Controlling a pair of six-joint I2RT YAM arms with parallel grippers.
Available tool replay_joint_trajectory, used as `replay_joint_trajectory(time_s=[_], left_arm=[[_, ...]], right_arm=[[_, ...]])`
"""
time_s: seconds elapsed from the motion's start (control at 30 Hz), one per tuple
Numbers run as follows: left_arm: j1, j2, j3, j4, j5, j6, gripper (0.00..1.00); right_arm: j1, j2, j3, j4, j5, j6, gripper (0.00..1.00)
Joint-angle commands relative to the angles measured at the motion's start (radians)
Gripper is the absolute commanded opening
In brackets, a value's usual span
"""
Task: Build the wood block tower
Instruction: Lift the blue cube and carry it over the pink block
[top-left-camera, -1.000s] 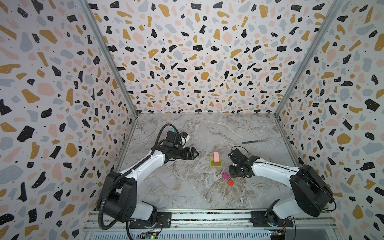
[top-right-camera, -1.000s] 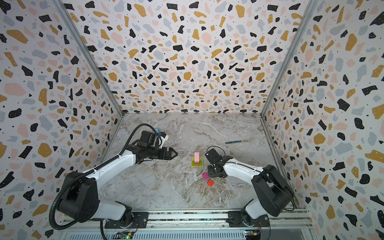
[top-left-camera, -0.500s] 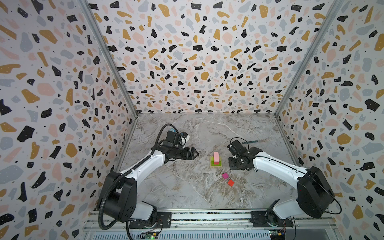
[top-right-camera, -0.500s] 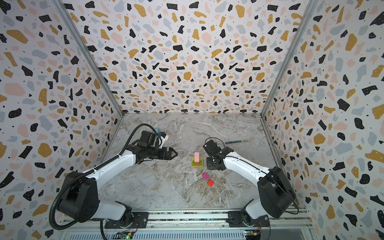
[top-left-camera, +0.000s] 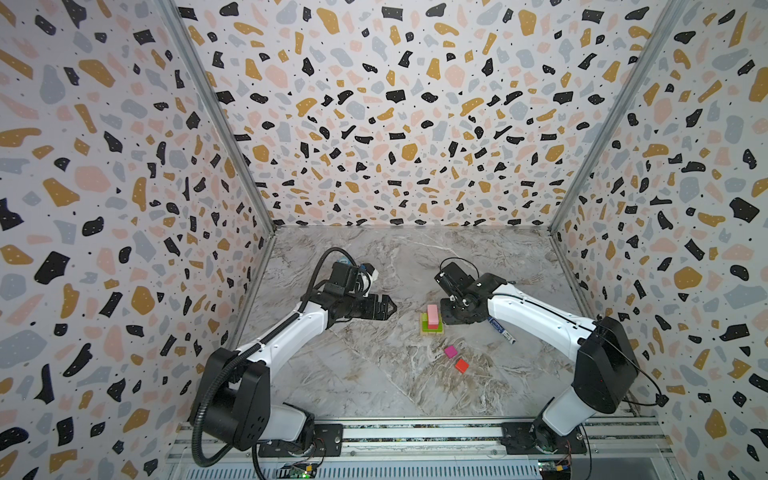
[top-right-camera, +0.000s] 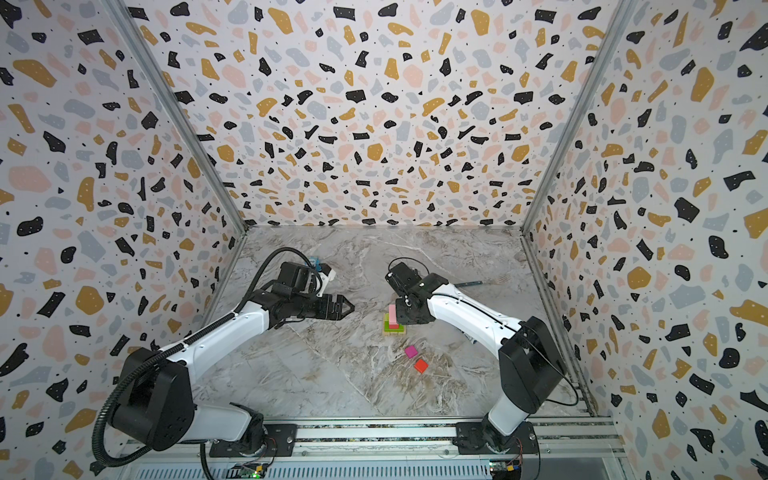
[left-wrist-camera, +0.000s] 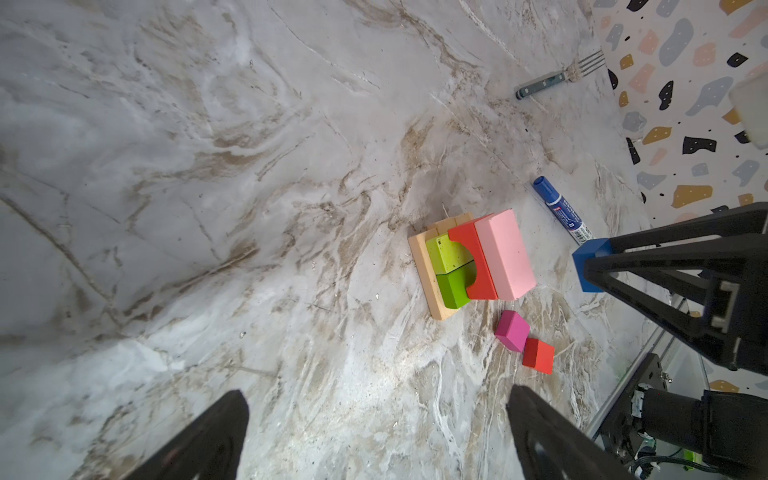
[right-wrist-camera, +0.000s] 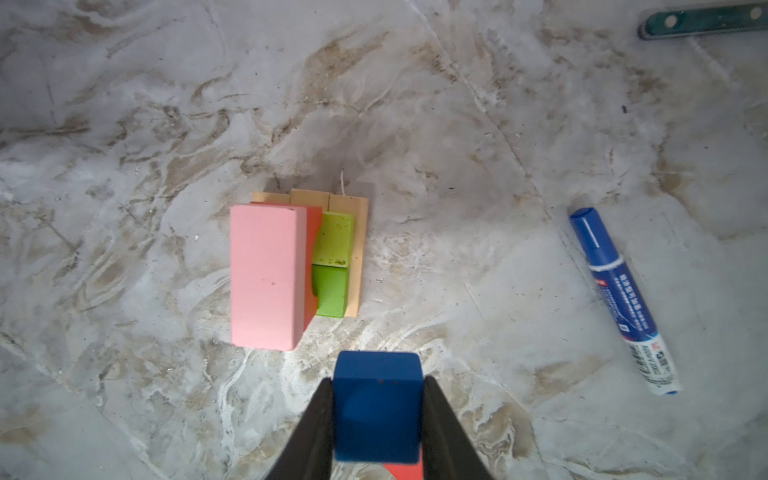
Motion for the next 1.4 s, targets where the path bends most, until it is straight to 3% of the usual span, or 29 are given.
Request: replay_joint_trajectory(time_s=[0.0,0.5,1.37], left_arm=[[0.005,-0.026,-0.015,0.008,0.022,-0.004,0.98],[0.006,-0.039,-0.021,0.010,0.040,-0.007,0.98],[0.006,-0.039,-0.021,0.014,0.044,-0.009,0.98]], right_arm=[[0.020,0.025,0.078,-0.065,0.025,0.029,0.25],[0.051,0.153,0.244,-0.082,0.036,0.078,0.25],[0.064,0.206,0.248,-0.059,0.037,0.097,0.26]])
